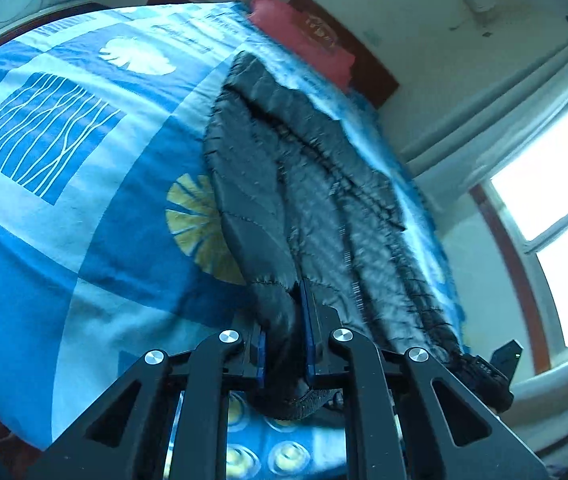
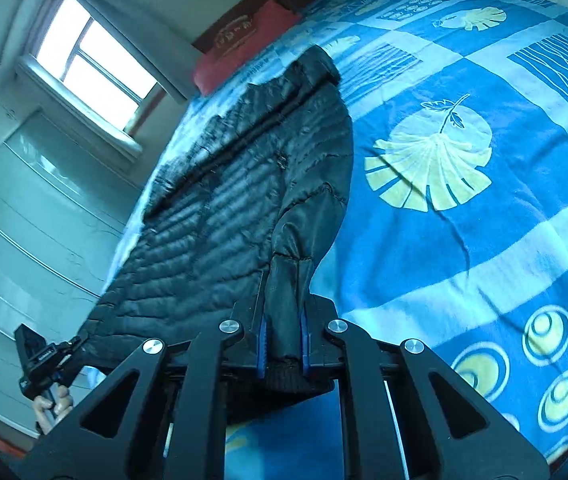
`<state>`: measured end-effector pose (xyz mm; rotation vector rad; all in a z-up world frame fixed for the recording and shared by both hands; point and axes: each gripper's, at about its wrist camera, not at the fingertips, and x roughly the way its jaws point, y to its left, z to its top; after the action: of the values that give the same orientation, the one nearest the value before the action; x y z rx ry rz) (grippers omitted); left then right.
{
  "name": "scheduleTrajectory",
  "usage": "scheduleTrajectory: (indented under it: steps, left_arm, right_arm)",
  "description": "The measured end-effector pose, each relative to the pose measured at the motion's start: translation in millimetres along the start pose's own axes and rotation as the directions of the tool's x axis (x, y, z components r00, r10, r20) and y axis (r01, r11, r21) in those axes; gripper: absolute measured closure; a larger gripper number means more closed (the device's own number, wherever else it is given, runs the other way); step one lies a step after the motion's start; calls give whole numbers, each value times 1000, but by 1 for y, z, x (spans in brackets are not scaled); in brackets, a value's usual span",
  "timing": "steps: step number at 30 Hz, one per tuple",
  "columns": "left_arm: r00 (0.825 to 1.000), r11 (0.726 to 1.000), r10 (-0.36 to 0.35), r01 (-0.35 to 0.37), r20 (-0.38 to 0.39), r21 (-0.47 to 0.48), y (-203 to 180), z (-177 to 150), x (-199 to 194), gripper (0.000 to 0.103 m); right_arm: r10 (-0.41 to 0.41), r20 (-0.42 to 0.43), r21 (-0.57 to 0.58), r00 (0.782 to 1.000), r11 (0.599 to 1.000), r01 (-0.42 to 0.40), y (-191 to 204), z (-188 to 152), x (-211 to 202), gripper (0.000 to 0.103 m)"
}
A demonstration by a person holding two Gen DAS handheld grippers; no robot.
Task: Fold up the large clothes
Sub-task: 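Grasp the jacket hem with the right gripper while the left gripper grasps the hem too, then lift the hem with both grippers and fold it over toward the collar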
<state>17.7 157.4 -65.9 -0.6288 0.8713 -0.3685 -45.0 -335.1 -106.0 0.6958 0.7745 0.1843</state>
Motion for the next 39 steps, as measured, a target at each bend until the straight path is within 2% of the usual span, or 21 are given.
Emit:
scheduleTrajectory:
  steps: [7, 15, 25, 33, 39]
  left_arm:
    - [995, 994, -99, 99, 5, -39, -9, -6, -30, 90]
    - [992, 992, -122, 123, 17, -42, -21, -26, -68, 91]
    - [983, 987, -158, 160, 91, -24, -41, -25, -102, 91]
    - [977, 981, -184, 189, 104, -39, -39, -8, -97, 91]
    - [973, 976, -200, 207, 114, -60, -33, 22, -82, 92]
  right_arm:
    - [67, 13, 60, 998, 996, -67, 4, -8, -35, 92]
    - [95, 34, 90, 995, 991, -98, 12, -27, -75, 92]
    - [120, 89, 109, 989, 986, -130, 23, -33, -109, 92]
    - [158, 105, 96, 982, 981, -168, 29, -18, -105, 92]
    - [197, 124, 58, 972, 977, -206, 43, 17, -93, 92]
